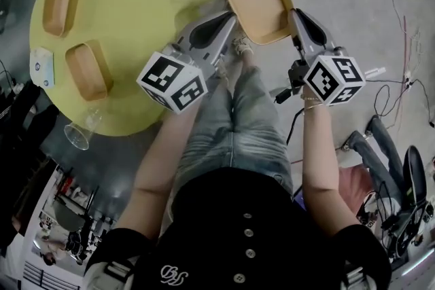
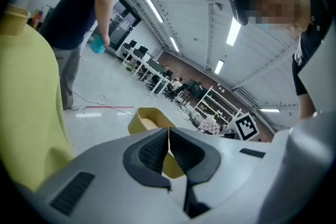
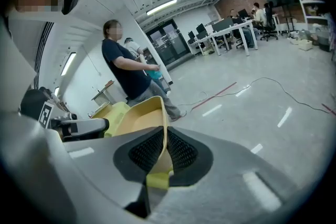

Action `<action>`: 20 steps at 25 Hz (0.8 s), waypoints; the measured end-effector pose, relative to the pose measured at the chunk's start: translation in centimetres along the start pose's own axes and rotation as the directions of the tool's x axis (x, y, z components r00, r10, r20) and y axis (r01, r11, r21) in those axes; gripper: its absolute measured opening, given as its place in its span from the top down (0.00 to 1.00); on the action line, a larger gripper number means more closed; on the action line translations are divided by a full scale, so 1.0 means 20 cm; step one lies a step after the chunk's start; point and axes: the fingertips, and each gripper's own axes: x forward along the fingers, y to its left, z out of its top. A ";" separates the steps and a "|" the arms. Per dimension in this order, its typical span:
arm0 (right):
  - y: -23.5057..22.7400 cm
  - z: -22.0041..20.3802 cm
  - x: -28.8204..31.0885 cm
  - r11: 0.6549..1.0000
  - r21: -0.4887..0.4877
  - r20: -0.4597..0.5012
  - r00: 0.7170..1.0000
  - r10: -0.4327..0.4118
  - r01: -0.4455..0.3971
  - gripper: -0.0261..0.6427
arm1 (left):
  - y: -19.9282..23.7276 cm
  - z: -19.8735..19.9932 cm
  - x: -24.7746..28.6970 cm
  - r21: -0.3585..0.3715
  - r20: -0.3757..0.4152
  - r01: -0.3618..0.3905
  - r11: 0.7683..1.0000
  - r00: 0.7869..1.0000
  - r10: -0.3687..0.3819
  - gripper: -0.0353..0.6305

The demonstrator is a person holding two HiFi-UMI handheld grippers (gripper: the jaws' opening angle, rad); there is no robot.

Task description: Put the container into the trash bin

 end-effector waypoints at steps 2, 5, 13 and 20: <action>-0.06 -0.06 0.00 1.000 0.007 -0.019 1.000 -0.012 0.012 0.93 | 0.00 -0.06 0.04 -0.008 -0.015 0.005 1.000 1.000 -0.005 0.92; -0.15 -0.16 -0.01 1.000 0.013 -0.064 0.998 -0.028 0.028 0.93 | 0.00 -0.16 0.08 -0.026 -0.039 0.000 1.000 0.999 -0.001 0.92; -0.28 -0.41 0.01 0.997 0.056 -0.138 0.989 -0.048 0.056 0.93 | 0.03 -0.38 0.12 -0.087 -0.080 0.007 0.996 0.997 -0.014 0.92; -0.32 -0.65 0.05 0.990 0.097 -0.190 0.979 -0.078 0.098 0.93 | 0.13 -0.55 0.13 -0.100 -0.133 0.005 0.995 0.991 -0.018 0.92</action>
